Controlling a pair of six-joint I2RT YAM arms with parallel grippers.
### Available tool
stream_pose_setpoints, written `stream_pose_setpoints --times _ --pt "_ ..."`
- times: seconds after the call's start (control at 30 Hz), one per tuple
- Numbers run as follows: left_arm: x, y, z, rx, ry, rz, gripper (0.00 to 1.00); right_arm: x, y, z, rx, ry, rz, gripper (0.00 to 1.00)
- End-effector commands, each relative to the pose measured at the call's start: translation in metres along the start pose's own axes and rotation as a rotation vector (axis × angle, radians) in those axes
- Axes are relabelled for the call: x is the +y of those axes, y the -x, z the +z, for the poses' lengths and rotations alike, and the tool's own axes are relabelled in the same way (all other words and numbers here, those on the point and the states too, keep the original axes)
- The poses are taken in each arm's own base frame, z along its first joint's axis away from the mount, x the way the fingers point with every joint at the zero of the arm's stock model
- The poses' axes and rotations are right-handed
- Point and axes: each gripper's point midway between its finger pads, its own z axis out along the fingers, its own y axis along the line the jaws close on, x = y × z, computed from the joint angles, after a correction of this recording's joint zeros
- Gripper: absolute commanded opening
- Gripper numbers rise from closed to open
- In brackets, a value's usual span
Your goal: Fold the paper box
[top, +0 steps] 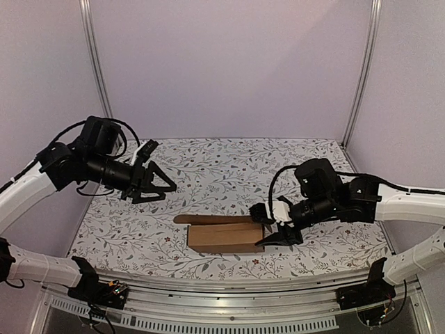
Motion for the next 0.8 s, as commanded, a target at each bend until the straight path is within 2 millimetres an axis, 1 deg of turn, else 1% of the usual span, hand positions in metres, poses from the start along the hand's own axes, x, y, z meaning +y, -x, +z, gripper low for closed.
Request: stream_pose_setpoints --times 0.0,0.03,0.17,0.27,0.33,0.43,0.5,0.63,0.77 --pt "0.004 -0.02 0.006 0.076 0.148 0.195 0.62 0.007 -0.008 0.008 -0.033 0.108 0.188 0.27" --pt "0.006 -0.02 0.006 0.073 0.186 0.225 0.6 0.008 -0.011 0.01 -0.03 0.115 0.199 0.27" --pt "0.011 -0.029 0.009 0.14 0.278 0.309 0.5 0.008 -0.019 0.011 -0.038 0.141 0.259 0.26" --pt "0.011 -0.042 0.018 0.212 0.336 0.38 0.48 0.008 -0.02 0.01 -0.052 0.148 0.282 0.26" --pt "0.015 -0.049 0.024 0.251 0.373 0.41 0.46 0.007 -0.019 0.008 -0.061 0.15 0.294 0.26" --pt "0.028 -0.054 0.031 0.274 0.415 0.432 0.46 0.009 -0.018 0.005 -0.073 0.162 0.31 0.26" --pt "0.034 -0.058 0.034 0.296 0.425 0.443 0.46 0.011 -0.018 0.002 -0.08 0.168 0.323 0.25" --pt "0.032 -0.058 0.036 0.283 0.432 0.52 0.47 0.014 -0.013 -0.005 -0.103 0.175 0.33 0.25" --pt "0.025 -0.061 0.042 0.291 0.38 0.554 0.53 0.017 -0.005 -0.013 -0.125 0.186 0.33 0.25"
